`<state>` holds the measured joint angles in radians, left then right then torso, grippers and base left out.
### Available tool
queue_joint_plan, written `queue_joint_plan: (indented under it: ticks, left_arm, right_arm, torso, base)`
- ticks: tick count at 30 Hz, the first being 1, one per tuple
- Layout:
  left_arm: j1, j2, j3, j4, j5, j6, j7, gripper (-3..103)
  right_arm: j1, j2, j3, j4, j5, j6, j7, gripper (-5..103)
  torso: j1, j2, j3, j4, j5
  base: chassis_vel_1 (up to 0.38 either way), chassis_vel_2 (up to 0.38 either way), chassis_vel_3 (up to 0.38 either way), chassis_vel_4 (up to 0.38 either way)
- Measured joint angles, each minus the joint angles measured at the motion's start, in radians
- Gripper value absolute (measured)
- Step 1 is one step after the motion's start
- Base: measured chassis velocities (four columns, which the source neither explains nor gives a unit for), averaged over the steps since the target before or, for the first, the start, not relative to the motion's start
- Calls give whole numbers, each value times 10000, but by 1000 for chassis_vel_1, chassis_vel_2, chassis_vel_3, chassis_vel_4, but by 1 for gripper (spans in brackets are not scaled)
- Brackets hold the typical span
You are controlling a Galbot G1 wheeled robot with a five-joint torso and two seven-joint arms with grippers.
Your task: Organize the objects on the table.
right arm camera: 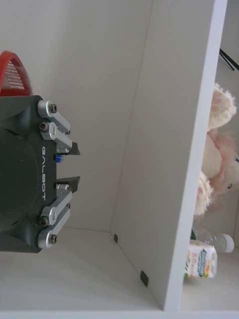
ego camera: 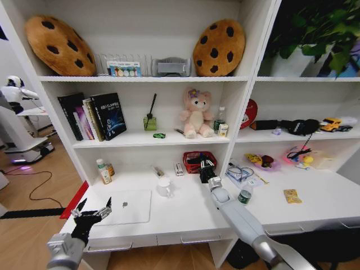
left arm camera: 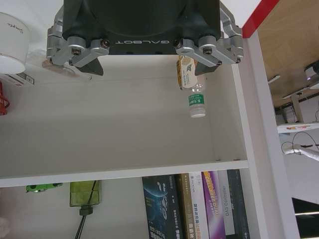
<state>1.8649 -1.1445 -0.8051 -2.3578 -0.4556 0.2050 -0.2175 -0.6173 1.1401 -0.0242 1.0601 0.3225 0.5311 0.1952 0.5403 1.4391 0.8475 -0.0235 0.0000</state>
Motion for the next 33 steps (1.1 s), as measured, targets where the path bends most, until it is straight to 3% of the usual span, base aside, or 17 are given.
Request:
queue_joint_plan:
  ticks: [3, 4, 5, 6, 7, 8, 9, 10, 12, 13, 14, 17, 21, 24, 28, 33]
  left_arm:
    - [0, 0, 0, 0, 0, 0, 0, 100]
    - [0, 0, 0, 0, 0, 0, 0, 100]
    - [0, 0, 0, 0, 0, 0, 0, 100]
    - [1, -1, 0, 0, 0, 0, -1, 100]
    - [0, 0, 0, 0, 0, 0, -1, 100]
    - [0, 0, 0, 0, 0, 0, -1, 100]
    - [0, 0, 1, 0, 0, 0, 1, 100]
    - [0, 0, 1, 0, 0, 0, 1, 100]
    - [0, 0, 0, 0, 0, 0, 1, 100]
    - [0, 0, 0, 0, 0, 0, 1, 100]
    - [0, 0, 0, 0, 0, 0, 1, 100]
    - [0, 0, 0, 0, 0, 0, 0, 100]
    - [0, 0, 0, 0, 1, 0, 0, 100]
    - [0, 0, 0, 0, 0, 0, 0, 100]
    - [0, 0, 0, 0, 0, 0, -1, 100]
    - [0, 0, 0, 0, 1, 0, -1, 100]
  right_arm:
    - [-315, -405, 100, 705, 157, -298, 29, 40]
    - [-620, -685, 188, 1409, 394, -893, 133, 45]
    - [-620, -685, 188, 1409, 394, -893, 133, 45]
    - [-1246, -1183, 401, 2642, 1098, -2410, 153, 51]
    - [-1723, -1495, 515, 3456, 1719, -3477, 116, 51]
    - [-1723, -1495, 515, 3456, 1719, -3477, 116, 51]
    - [-2117, -1705, 528, 4135, 2236, -4335, 191, 57]
    - [-2117, -1705, 528, 4135, 2236, -4335, 191, 57]
    - [-3054, -2280, 628, 6229, 4267, -7148, 1088, 73]
    - [-3214, -2418, 684, 6743, 5033, -7932, 1336, 79]
    - [-3214, -2418, 684, 6743, 5033, -7932, 1336, 79]
    - [-3260, -2718, 763, 7382, 6693, -9553, 1998, 90]
    - [-3065, -2772, 663, 7338, 7557, -10135, 2871, 101]
    - [-2961, -2850, 581, 7089, 8096, -10352, 3242, 86]
    - [-2932, -2845, 553, 6832, 8187, -10312, 3316, 91]
    - [-2922, -2745, 560, 6535, 8160, -10221, 3317, 88]
  torso:
    - [0, 0, 0, 6, 1]
    - [1, 0, 0, 7, 4]
    - [1, 0, 0, 7, 4]
    - [1, 1, -1, 9, -2]
    - [0, 1, -2, 0, -4]
    - [0, 1, -2, 0, -4]
    - [0, 1, -1, -7, 3]
    - [0, 1, -1, -7, 3]
    - [-4, 3, -2, 0, 0]
    - [-4, 3, -2, 3, -2]
    - [-4, 3, -2, 3, -2]
    - [-3, 3, -2, 6, -2]
    - [-2, 2, -1, 6, 1]
    - [-1, 2, 0, 4, 2]
    - [-1, 2, 0, 3, 1]
    - [0, 2, 0, 3, 1]
  base:
    - [0, 0, 0, 0]
    - [0, 0, 0, 0]
    - [0, 0, 0, 0]
    - [0, 0, 0, 0]
    - [0, 0, 0, 0]
    - [0, 0, 0, 0]
    - [0, 0, 0, 0]
    - [0, 0, 0, 0]
    - [0, 0, 0, 0]
    - [0, 0, 0, 0]
    - [0, 0, 0, 0]
    - [0, 0, 0, 0]
    - [0, 0, 0, 0]
    - [0, 0, 0, 0]
    - [0, 0, 0, 0]
    - [0, 0, 0, 0]
